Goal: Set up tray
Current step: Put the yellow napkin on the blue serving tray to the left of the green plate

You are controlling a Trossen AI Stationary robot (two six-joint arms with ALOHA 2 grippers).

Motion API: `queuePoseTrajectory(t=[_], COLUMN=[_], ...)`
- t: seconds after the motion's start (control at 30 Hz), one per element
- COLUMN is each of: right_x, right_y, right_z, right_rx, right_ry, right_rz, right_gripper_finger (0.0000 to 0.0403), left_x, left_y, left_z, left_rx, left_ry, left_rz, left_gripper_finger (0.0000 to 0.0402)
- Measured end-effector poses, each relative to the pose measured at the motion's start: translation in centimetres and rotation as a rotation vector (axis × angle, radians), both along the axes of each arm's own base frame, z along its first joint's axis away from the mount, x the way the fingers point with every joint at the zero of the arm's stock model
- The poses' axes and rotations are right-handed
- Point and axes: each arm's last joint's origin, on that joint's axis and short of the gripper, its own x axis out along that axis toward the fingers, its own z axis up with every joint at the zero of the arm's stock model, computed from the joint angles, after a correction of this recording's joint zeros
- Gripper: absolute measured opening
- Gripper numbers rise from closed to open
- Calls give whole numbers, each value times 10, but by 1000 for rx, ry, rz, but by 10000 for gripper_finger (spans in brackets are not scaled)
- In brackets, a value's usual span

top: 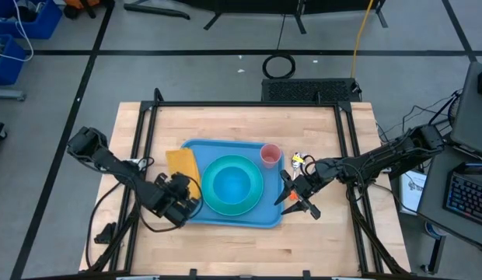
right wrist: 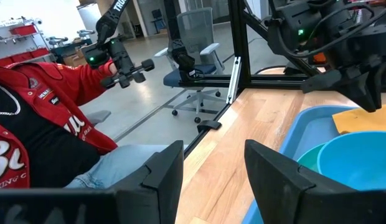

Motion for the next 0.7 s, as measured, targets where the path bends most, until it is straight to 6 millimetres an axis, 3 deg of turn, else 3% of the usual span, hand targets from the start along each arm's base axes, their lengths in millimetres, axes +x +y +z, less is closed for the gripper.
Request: queuePoseTrajectory(t=[0.1, 0.4, 0.7], right_x=[0, 0, 0], right_y=[0, -1, -1], right_z=[0, 0, 0], right_rx=[0, -7, -11], right_ry=[0, -4, -6], right_rz=[0, -28, -25], right_gripper_finger=[160, 160, 160], left_x=[3, 18, 10], left_y=[1, 21, 35], left_z=[0, -18, -36], left_rx=[1, -59, -108], left_ry=[0, -51, 29], left_rz=[-21, -18, 54], left_gripper_finger=[7, 5, 3])
